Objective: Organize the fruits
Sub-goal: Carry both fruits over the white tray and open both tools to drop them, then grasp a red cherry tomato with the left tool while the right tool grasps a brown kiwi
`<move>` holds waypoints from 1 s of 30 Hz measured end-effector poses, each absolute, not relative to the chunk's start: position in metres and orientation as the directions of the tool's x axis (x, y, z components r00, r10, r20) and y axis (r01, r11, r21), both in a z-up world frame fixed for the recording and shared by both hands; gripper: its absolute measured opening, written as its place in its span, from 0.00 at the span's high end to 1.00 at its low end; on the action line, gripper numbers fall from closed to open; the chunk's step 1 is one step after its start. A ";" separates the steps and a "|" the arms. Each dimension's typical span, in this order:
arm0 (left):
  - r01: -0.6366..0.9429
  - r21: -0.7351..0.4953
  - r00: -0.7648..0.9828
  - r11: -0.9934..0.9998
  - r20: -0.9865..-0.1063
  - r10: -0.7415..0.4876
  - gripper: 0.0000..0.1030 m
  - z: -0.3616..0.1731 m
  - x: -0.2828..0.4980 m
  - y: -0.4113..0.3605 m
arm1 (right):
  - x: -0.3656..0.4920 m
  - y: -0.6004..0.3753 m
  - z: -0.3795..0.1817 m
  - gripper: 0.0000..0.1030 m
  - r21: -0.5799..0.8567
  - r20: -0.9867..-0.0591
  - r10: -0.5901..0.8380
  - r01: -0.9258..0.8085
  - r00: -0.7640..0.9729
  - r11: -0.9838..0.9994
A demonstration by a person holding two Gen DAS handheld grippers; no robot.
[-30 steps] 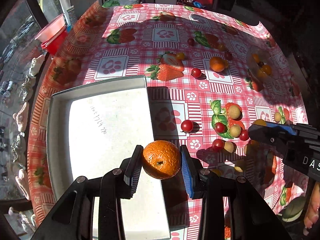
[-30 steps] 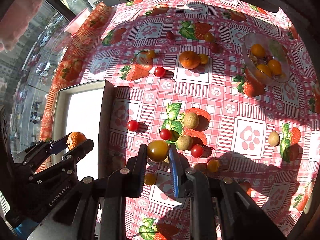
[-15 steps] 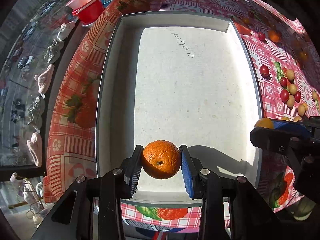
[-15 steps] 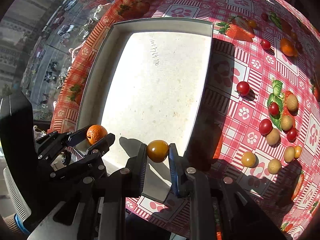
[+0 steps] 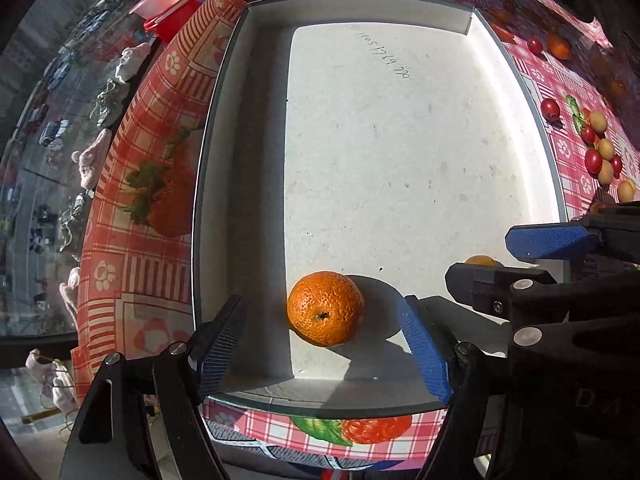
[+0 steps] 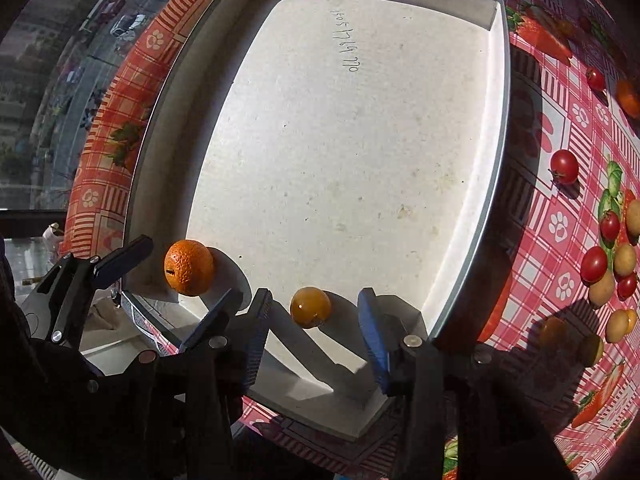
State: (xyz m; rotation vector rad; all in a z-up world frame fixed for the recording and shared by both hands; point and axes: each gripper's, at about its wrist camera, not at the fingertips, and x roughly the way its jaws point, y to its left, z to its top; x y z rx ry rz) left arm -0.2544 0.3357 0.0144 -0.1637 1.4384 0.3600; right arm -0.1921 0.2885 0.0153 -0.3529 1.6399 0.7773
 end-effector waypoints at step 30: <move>-0.027 0.064 0.304 0.998 -0.950 0.069 0.23 0.085 -0.146 0.222 | -0.094 0.070 0.066 0.21 0.204 -0.978 0.207 -0.169 -0.005 0.964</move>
